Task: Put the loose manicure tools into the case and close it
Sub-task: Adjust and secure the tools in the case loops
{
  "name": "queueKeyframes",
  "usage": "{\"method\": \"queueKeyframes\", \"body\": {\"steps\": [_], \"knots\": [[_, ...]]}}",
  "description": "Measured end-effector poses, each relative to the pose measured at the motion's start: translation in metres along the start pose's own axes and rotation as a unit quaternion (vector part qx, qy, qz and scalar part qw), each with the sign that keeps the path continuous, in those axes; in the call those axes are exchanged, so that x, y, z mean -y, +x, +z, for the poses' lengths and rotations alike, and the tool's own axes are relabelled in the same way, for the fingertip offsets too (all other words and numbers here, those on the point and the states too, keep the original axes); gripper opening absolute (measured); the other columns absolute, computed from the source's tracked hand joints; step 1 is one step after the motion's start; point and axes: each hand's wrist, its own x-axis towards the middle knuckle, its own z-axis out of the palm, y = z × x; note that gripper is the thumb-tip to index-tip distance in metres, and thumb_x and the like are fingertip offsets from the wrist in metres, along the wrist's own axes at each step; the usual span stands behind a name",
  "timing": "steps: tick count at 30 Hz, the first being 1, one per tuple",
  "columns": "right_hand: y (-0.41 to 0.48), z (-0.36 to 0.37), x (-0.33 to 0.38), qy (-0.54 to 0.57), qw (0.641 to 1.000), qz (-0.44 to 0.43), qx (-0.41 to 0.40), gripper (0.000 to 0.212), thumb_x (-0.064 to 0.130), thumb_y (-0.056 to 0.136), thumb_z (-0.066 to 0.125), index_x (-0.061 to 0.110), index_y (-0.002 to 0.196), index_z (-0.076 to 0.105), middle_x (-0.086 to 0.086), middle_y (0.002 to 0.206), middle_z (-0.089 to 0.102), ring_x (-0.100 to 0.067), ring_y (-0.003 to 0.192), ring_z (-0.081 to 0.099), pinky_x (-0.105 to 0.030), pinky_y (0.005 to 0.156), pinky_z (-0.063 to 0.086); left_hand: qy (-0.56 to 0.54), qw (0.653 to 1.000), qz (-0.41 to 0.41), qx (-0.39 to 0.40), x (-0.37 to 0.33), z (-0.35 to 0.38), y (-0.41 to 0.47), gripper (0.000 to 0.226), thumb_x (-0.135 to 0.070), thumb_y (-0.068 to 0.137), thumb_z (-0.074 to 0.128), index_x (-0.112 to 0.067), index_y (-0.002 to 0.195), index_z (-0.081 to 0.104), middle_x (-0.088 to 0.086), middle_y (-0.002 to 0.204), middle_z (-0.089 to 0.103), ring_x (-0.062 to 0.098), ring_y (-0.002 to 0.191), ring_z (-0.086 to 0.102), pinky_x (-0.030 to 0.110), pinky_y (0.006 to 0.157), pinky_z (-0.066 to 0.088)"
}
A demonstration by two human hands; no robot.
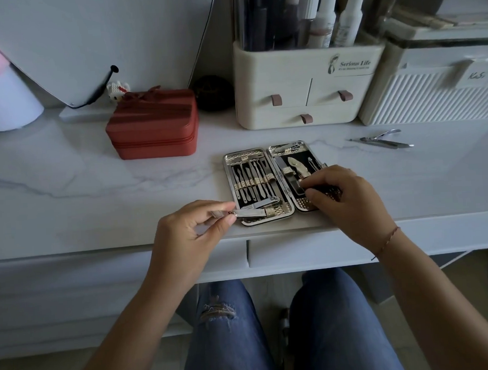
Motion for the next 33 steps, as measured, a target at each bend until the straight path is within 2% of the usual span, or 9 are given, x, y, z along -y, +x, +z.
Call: {"method": "queueKeyframes", "body": {"steps": [5,8,14,18,22,26,29,32,33], "knots": [[0.003,-0.001,-0.002,0.017,1.0,0.003,0.009,0.015,0.013,0.084,0.063,0.022,0.094,0.071,0.005,0.095,0.065,-0.014,0.094,0.059,-0.031,0.088,0.047,-0.005,1.0,-0.007,0.004,-0.004,0.008,0.003,0.019,-0.016,0.076,0.073,-0.017,0.095,0.074,-0.011,0.093,0.073,0.001,0.087,0.068,0.01,0.078,0.05],[0.003,-0.001,-0.002,0.019,1.0,0.003,0.018,0.016,0.014,0.084,0.063,0.023,0.093,0.072,0.006,0.097,0.063,-0.012,0.094,0.059,-0.028,0.088,0.046,-0.02,0.999,-0.025,-0.005,-0.006,0.013,0.005,0.018,-0.012,0.075,0.074,-0.016,0.092,0.074,-0.016,0.092,0.072,-0.003,0.085,0.068,0.007,0.076,0.049],[0.004,-0.001,-0.001,0.005,0.999,0.011,0.03,0.016,0.017,0.083,0.064,0.025,0.096,0.071,0.007,0.101,0.061,-0.01,0.097,0.057,-0.025,0.09,0.043,-0.016,0.998,-0.024,-0.049,-0.008,0.024,0.003,0.021,-0.011,0.075,0.075,-0.015,0.095,0.071,-0.015,0.085,0.073,-0.002,0.081,0.069,0.011,0.076,0.051],[0.006,-0.004,-0.001,0.017,0.999,0.02,0.047,0.016,0.016,0.083,0.066,0.023,0.096,0.071,0.006,0.102,0.061,-0.006,0.093,0.058,-0.009,0.082,0.041,0.005,0.998,0.015,-0.064,-0.01,0.034,0.0,0.013,-0.008,0.073,0.076,-0.014,0.083,0.07,-0.011,0.083,0.072,-0.004,0.079,0.068,0.007,0.075,0.049],[0.008,-0.009,-0.002,0.038,0.996,0.03,0.076,0.017,0.014,0.084,0.065,0.018,0.099,0.071,0.007,0.103,0.062,-0.005,0.092,0.059,-0.002,0.075,0.039,0.03,0.997,0.042,-0.065,-0.007,0.04,-0.004,0.013,-0.01,0.072,0.076,-0.008,0.084,0.072,0.002,0.087,0.074,-0.003,0.091,0.067,0.015,0.081,0.052],[0.008,-0.012,-0.002,0.044,0.994,0.033,0.095,0.018,0.014,0.084,0.065,0.019,0.101,0.071,0.005,0.105,0.061,-0.008,0.094,0.058,-0.009,0.08,0.042,0.014,0.999,0.02,-0.037,-0.009,0.038,0.0,0.029,-0.013,0.072,0.077,-0.011,0.1,0.071,-0.002,0.086,0.074,-0.003,0.085,0.068,0.017,0.082,0.053],[0.008,-0.012,0.001,0.044,0.995,0.04,0.086,0.014,0.016,0.085,0.064,0.021,0.096,0.07,0.006,0.097,0.061,-0.006,0.086,0.058,-0.018,0.076,0.042,0.031,0.999,0.015,-0.012,-0.01,0.034,0.001,0.046,-0.019,0.073,0.076,-0.015,0.118,0.064,-0.006,0.091,0.073,-0.003,0.096,0.065,0.013,0.09,0.047],[0.004,-0.008,0.012,-0.01,1.0,0.008,0.01,0.01,0.027,0.082,0.066,0.027,0.092,0.068,0.01,0.092,0.06,-0.005,0.084,0.055,-0.029,0.082,0.042,0.047,0.998,0.009,0.029,-0.008,0.023,0.003,0.051,-0.035,0.071,0.072,-0.021,0.119,0.063,-0.011,0.113,0.067,-0.006,0.105,0.06,0.008,0.093,0.041],[0.003,-0.006,0.02,-0.02,1.0,-0.018,-0.008,0.013,0.029,0.08,0.068,0.026,0.092,0.069,0.01,0.092,0.06,-0.006,0.086,0.056,-0.029,0.084,0.043,0.067,0.996,0.013,0.051,-0.008,0.02,0.007,0.053,-0.039,0.071,0.07,-0.021,0.12,0.063,-0.012,0.122,0.062,-0.006,0.112,0.056,0.007,0.097,0.038]]}}
